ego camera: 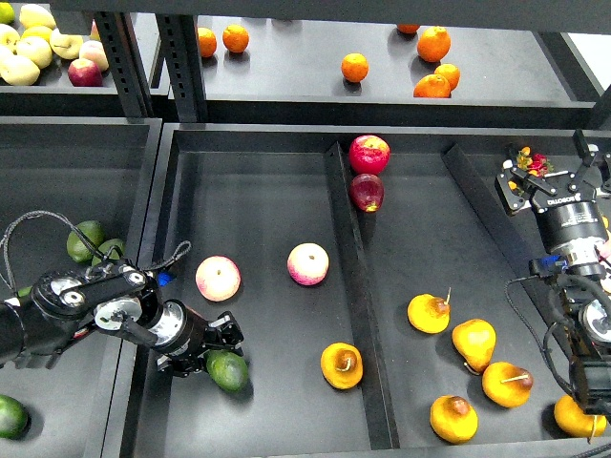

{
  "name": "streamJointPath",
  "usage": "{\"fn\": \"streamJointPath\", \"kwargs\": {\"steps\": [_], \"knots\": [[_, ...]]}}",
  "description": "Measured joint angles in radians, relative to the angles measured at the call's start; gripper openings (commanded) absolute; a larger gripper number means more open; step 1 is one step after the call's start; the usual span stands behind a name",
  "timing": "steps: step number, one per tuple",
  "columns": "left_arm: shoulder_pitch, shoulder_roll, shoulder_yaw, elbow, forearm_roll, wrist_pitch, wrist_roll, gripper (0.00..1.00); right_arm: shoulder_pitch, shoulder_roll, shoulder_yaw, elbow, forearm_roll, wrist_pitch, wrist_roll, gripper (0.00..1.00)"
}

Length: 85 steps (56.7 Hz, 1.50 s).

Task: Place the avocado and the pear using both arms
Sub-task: 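Carry the avocado into the avocado bin and open the left gripper, then move the right gripper toward the yellow pear in the middle bin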

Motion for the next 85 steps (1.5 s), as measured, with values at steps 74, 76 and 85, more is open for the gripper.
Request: {"fn": "streamJointPath", "kwargs": {"steps": [74,76,85], "knots": [[0.106,0.415,0.006,0.092,-0.126,0.0,0.0,0.46,0.0,-0.034,-0.123,0.073,0.001,-0.078,-0.265,1.0],[0.106,0.415,0.006,0.092,-0.126,0.0,0.0,0.49,-0.001,-0.043,-0.134,0.075,0.002,-0.077,-0.286,1.0],[0.108,0.416,0.005,0.093,-0.124,0.0,0.0,0.56,-0.003,-0.07,-0.159,0.1,0.001,-0.075,-0.402,1.0]]}}
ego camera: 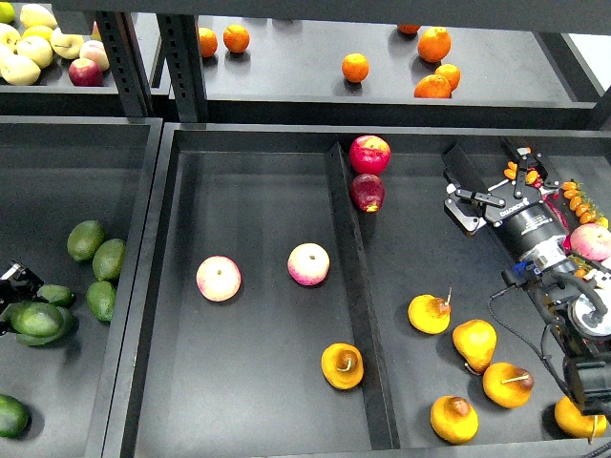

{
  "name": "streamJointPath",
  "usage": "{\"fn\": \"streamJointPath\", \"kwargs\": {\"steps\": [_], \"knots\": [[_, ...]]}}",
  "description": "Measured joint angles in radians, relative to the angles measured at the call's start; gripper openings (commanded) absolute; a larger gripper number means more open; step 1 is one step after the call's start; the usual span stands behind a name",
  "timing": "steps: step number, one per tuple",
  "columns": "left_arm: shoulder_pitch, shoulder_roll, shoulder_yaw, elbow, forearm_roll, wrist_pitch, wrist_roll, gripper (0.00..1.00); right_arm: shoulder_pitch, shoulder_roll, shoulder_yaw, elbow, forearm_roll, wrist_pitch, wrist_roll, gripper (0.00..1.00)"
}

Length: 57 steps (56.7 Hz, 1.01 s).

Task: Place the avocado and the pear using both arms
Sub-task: 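Move the right gripper toward the yellow pear in the middle bin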

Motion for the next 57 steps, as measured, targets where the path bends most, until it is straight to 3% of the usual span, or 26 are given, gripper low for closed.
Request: {"fn": "streamJointPath", "kwargs": {"steps": [27,34,43,48,57], "knots": [[0.026,0.003,-0.012,0.048,0.002,0.0,0.0,0.66,-0.002,-0.049,-0.114,0.018,-0.001,0.005,-0.015,1.0],[0.027,0.003,-0.012,0.069,0.001,0.0,0.0,0.89,0.0,-0.056,-0.126,0.024,-0.001,0.005,-0.015,1.0],[0.027,-0.001,-0.013,0.08,0.002,0.0,0.0,0.9,0.002,-0.063,-0.138,0.025,-0.001,0.011,-0.015,1.0],[0.026,-0.006,-0.017,0.086,0.002,0.0,0.0,0.98,0.002,-0.067,-0.141,0.028,-0.001,0.024,-0.015,1.0],[0.022,-0.01,-0.02,0.091,0.003,0.0,0.0,0.99,0.0,-0.112,-0.167,0.043,0.003,0.06,-0.015,1.0]]}}
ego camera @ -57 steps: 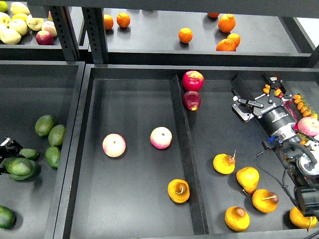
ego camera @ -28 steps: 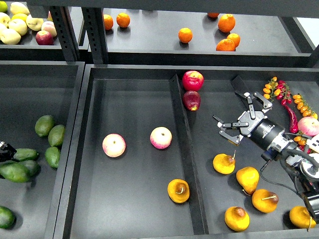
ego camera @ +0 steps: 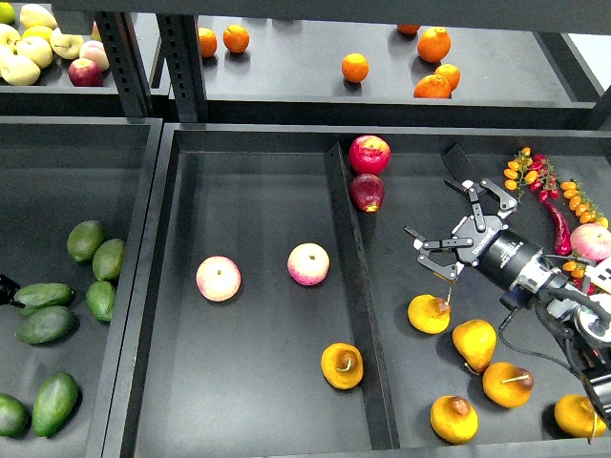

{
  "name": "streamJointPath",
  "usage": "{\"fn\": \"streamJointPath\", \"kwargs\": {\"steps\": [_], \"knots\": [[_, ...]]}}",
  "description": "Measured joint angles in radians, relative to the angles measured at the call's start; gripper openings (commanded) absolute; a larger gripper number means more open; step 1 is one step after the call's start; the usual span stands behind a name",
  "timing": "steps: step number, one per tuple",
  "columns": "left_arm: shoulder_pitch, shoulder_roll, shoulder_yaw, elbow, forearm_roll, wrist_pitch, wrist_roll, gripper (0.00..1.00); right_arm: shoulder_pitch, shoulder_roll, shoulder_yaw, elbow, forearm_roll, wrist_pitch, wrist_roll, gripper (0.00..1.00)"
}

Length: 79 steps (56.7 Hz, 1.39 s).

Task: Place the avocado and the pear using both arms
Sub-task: 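Move the right gripper toward the yellow pear in the middle bin, then lower the open right gripper around the yellow pear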

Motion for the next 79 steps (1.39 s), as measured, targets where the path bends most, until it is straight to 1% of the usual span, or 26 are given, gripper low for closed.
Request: {"fn": "streamJointPath", "kwargs": {"steps": [7,12,13,14,21,29,46,55,65,66,79], "knots": [[-0.003,-0.001,-0.001,0.002,-0.004,0.0,0.0,0.99,0.01,-0.059,-0.06,0.014,0.0,0.014,0.0,1.0],[-0.003,-0.004,-0.001,0.002,-0.006,0.0,0.0,0.99,0.036,-0.112,-0.136,0.022,-0.002,0.015,0.0,1.0],[-0.003,-0.004,-0.002,0.002,-0.006,0.0,0.0,0.99,0.048,-0.126,-0.16,0.025,-0.002,0.015,0.0,1.0],[-0.003,-0.005,-0.002,0.002,-0.008,0.0,0.0,0.99,0.079,-0.163,-0.224,0.036,-0.003,0.015,0.0,1.0],[-0.002,-0.006,-0.007,0.002,-0.015,0.0,0.0,0.99,0.159,-0.235,-0.387,0.073,-0.01,0.015,0.0,1.0],[0.001,-0.006,-0.01,0.002,-0.019,0.0,0.0,0.99,0.238,-0.273,-0.542,0.102,-0.046,0.015,0.0,1.0],[0.002,-0.011,-0.011,-0.003,-0.02,0.0,0.0,0.99,0.376,-0.24,-0.778,0.097,-0.183,0.015,0.0,1.0],[0.002,-0.027,-0.011,-0.005,-0.021,0.0,0.0,0.99,0.392,-0.197,-0.821,0.083,-0.306,0.015,0.0,1.0],[0.001,-0.035,-0.011,-0.007,-0.021,0.0,0.0,0.99,0.396,-0.117,-0.858,0.026,-0.427,0.015,0.0,1.0],[0.001,-0.037,-0.011,-0.009,-0.021,0.0,0.0,0.99,0.396,-0.093,-0.866,0.013,-0.441,0.015,0.0,1.0],[0.0,-0.04,-0.012,-0.01,-0.021,0.0,0.0,0.99,0.397,-0.02,-0.915,-0.008,-0.45,0.015,0.0,1.0]]}}
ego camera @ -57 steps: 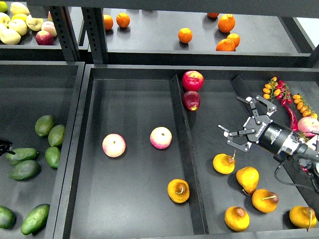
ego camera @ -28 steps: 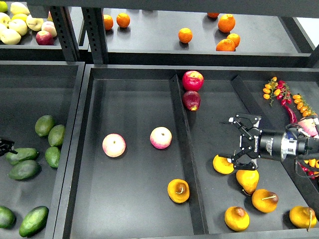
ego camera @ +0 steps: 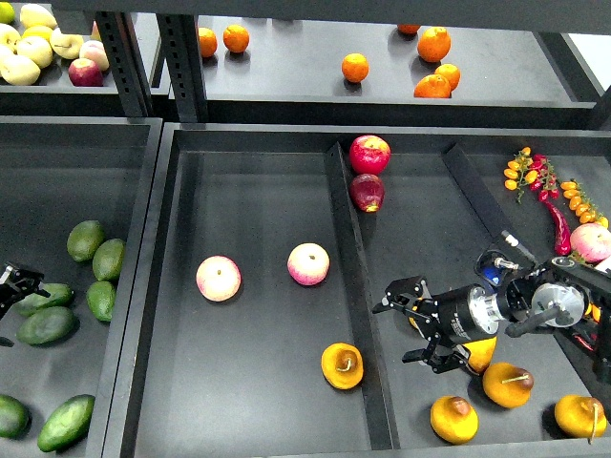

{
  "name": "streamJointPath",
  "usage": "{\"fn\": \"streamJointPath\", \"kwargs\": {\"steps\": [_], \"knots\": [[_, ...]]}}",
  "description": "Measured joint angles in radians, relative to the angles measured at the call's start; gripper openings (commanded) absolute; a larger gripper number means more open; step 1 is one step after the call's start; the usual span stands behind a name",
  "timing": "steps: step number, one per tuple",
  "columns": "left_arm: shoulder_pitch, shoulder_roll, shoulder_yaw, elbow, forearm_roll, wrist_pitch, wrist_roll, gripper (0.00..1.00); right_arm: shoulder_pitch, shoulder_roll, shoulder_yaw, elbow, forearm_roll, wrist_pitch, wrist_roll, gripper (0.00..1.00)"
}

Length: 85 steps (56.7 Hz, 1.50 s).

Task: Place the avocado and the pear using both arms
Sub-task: 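Lower the open right gripper around the yellow pear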

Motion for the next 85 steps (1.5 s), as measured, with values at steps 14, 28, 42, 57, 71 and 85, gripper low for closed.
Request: {"fn": "streamJointPath", "kwargs": {"steps": [14,28,42,57,71,85], "knots": [[0.0,-0.009,-0.003,-0.003,0.0,0.0,0.0,0.99,0.0,0.043,-0.046,-0.04,-0.013,0.0,0.0,1.0],[0.0,-0.018,-0.006,-0.003,0.0,0.0,0.0,0.99,-0.005,0.109,-0.052,-0.118,-0.024,0.0,0.0,1.0],[-0.001,-0.022,-0.012,-0.003,0.0,0.0,0.0,0.99,-0.015,0.168,-0.051,-0.197,-0.029,0.0,0.0,1.0],[-0.001,-0.031,-0.012,-0.004,0.0,0.0,0.0,0.99,-0.019,0.196,-0.043,-0.245,-0.049,0.0,0.0,1.0],[0.0,-0.031,-0.012,-0.004,0.0,0.0,0.0,0.99,-0.019,0.226,-0.033,-0.274,-0.049,0.0,0.0,1.0],[0.001,-0.031,-0.012,-0.004,0.0,-0.001,0.0,0.99,-0.018,0.237,-0.032,-0.279,-0.049,0.0,0.0,1.0]]}}
